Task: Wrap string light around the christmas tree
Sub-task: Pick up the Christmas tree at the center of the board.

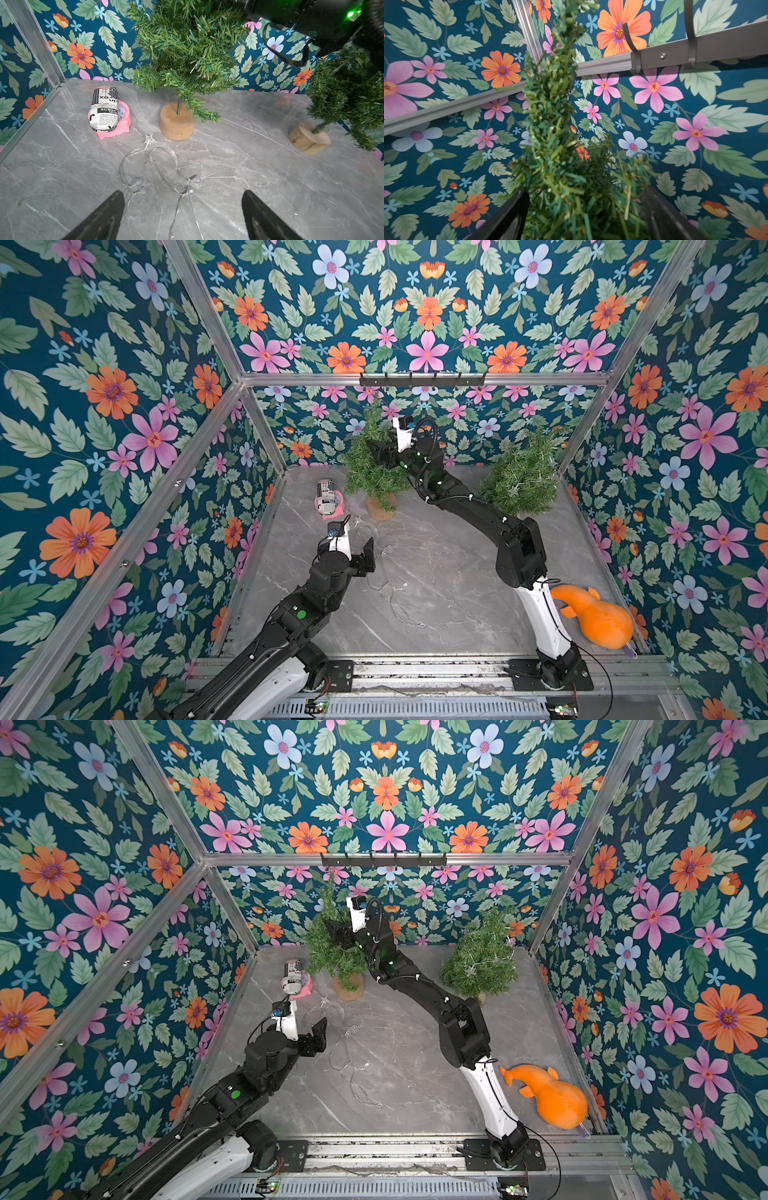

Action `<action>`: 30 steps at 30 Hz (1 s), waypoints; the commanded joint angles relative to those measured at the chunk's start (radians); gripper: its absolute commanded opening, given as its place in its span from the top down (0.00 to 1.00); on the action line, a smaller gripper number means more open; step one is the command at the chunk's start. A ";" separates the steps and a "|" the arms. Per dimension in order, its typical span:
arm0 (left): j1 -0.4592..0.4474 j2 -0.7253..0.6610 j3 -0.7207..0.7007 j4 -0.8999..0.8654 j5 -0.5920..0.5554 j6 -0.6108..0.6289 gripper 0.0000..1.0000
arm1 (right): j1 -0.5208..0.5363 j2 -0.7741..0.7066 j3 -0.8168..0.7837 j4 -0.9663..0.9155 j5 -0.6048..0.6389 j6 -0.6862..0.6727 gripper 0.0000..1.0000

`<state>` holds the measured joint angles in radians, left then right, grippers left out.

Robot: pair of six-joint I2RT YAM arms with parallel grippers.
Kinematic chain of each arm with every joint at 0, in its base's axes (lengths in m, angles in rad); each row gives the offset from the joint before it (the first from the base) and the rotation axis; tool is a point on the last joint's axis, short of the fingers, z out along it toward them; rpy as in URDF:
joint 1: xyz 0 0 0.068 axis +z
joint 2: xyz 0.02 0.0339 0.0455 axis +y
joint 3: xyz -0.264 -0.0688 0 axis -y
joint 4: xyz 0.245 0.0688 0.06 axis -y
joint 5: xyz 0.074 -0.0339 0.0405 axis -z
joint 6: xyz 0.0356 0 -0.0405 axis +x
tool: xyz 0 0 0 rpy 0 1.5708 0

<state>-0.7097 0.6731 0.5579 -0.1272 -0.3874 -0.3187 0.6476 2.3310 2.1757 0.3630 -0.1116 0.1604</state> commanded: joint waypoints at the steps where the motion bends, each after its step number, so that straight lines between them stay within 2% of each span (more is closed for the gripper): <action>1: 0.001 -0.006 0.001 0.023 -0.013 0.012 0.09 | 0.004 0.014 0.023 -0.037 0.064 -0.065 0.18; 8: 0.000 0.002 0.005 0.021 -0.019 0.012 0.09 | 0.008 0.011 0.021 -0.046 0.070 -0.118 0.45; 10: 0.000 0.002 0.006 0.021 -0.022 0.012 0.09 | 0.012 0.000 0.013 -0.041 0.069 -0.140 0.52; 13: 0.001 -0.001 0.008 0.021 -0.021 0.008 0.09 | 0.019 -0.024 -0.013 -0.018 0.071 -0.167 0.67; 17: 0.001 -0.006 0.010 0.020 -0.016 -0.002 0.09 | 0.021 -0.070 -0.054 0.015 0.073 -0.176 0.81; 23: 0.000 -0.011 0.014 0.018 0.007 -0.033 0.09 | 0.024 -0.168 -0.134 0.047 0.058 -0.192 0.97; 30: 0.001 -0.026 0.020 0.033 0.041 -0.079 0.10 | 0.024 -0.343 -0.332 0.111 0.053 -0.206 1.00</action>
<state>-0.7094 0.6518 0.5720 -0.1268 -0.3656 -0.3664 0.6701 2.0445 1.8896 0.3210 -0.0505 -0.0307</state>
